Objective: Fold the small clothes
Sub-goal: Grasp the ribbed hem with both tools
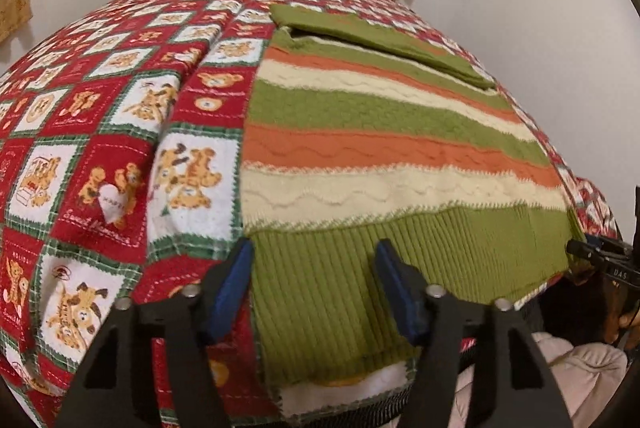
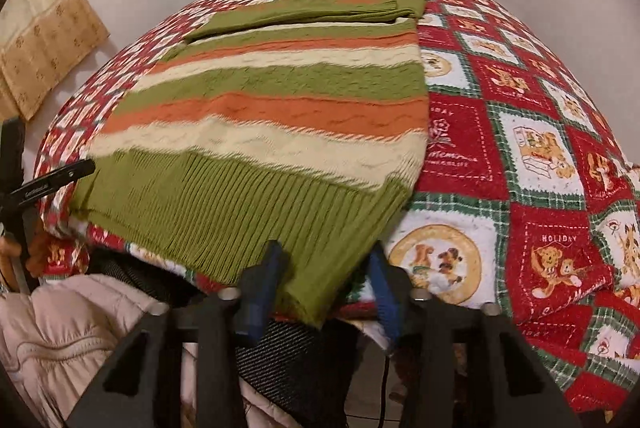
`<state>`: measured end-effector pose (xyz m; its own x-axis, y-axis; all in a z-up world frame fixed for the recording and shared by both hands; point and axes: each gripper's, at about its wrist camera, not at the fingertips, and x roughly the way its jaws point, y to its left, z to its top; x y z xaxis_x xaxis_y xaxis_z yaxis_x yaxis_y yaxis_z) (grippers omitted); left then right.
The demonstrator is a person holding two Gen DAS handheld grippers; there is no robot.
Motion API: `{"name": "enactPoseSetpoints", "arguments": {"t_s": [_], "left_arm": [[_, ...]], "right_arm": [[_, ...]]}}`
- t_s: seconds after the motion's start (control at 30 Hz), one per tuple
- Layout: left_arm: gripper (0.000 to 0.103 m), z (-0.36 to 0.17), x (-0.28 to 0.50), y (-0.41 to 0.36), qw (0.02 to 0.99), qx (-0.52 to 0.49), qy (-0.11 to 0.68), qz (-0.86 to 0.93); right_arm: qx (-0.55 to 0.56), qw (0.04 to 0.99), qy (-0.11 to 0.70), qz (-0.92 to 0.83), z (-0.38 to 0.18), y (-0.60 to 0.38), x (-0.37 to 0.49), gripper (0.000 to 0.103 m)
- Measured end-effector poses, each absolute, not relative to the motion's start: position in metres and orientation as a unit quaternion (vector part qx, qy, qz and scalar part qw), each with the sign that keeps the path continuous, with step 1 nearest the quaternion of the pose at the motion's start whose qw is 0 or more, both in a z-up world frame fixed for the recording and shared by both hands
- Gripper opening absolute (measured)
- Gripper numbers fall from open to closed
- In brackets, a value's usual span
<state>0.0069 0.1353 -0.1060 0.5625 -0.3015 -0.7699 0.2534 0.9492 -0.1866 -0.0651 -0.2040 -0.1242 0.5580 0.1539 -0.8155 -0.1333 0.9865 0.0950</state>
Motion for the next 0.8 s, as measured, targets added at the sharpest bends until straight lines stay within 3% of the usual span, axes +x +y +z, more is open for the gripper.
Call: {"name": "enactPoseSetpoints", "arguments": {"t_s": [0.4, 0.47, 0.57, 0.8], "left_arm": [[0.059, -0.112, -0.006, 0.136, 0.872, -0.017, 0.462, -0.161], [0.046, -0.111, -0.007, 0.135, 0.872, -0.017, 0.459, -0.166], [0.018, -0.109, -0.006, 0.136, 0.867, -0.037, 0.461, -0.185], [0.012, -0.096, 0.0, 0.135, 0.862, -0.076, 0.456, -0.207]], "right_arm": [[0.005, 0.879, 0.465, 0.104, -0.126, -0.198, -0.071, 0.032], [-0.013, 0.88, 0.465, 0.097, -0.127, -0.196, -0.072, 0.017], [0.009, 0.877, 0.469, 0.103, -0.126, -0.202, -0.069, 0.011], [0.123, 0.867, 0.461, 0.146, -0.111, -0.223, -0.064, 0.008]]}}
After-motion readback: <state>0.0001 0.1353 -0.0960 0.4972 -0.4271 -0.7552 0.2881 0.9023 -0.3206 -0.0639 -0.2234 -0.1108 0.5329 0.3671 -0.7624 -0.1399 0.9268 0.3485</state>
